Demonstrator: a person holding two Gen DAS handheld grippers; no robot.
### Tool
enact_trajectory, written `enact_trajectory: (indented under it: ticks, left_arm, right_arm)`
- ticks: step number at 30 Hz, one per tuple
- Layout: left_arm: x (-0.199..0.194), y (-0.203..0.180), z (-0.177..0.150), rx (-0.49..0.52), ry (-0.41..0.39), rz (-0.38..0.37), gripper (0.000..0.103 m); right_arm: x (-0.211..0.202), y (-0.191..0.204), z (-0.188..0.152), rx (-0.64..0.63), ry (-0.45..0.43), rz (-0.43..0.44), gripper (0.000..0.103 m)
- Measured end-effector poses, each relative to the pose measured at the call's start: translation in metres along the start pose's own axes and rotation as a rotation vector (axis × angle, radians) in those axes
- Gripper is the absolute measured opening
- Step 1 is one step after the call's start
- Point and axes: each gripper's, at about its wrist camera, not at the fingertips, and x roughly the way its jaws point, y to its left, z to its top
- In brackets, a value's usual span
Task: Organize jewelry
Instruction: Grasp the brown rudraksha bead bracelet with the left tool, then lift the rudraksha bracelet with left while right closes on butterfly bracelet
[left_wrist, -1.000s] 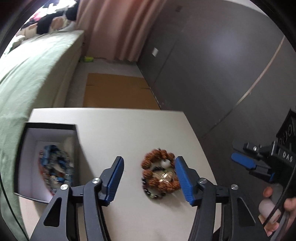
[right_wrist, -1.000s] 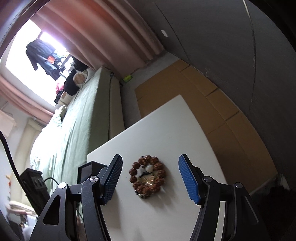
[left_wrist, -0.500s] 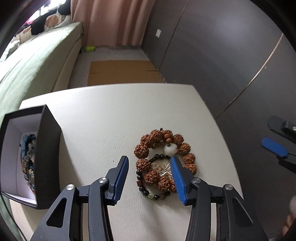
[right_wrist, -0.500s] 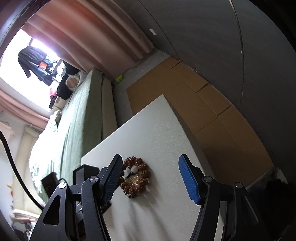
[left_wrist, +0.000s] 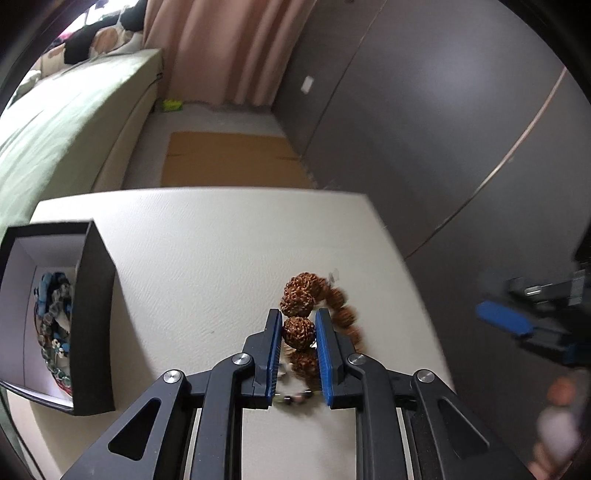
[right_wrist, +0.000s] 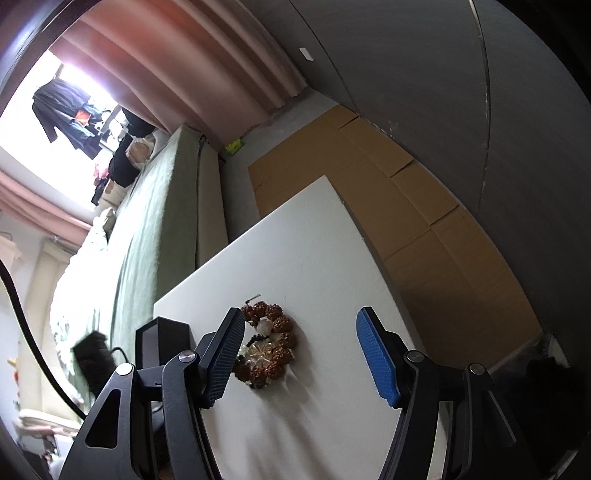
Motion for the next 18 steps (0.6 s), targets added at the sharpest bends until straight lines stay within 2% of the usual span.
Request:
enact_trajectory:
  ticks: [8,12,18]
  left_arm:
    - [-0.035,-0.010,0.010,0.004,-0.068,-0.106,0.019]
    - [-0.052,-0.007,0.014,-0.003,-0.107,-0.108,0.019]
    - [-0.072,0.016,0.018,-0.046,-0.147,-0.072,0.019]
  right_arm:
    - [0.009,0.006,-0.003,-0.021,0.017,-0.009,0.064]
    - [0.013,0.012,-0.005,-0.045,0.028,-0.013,0.064]
    - [0.025,0.022,-0.011,-0.077,0.068,0.000,0.064]
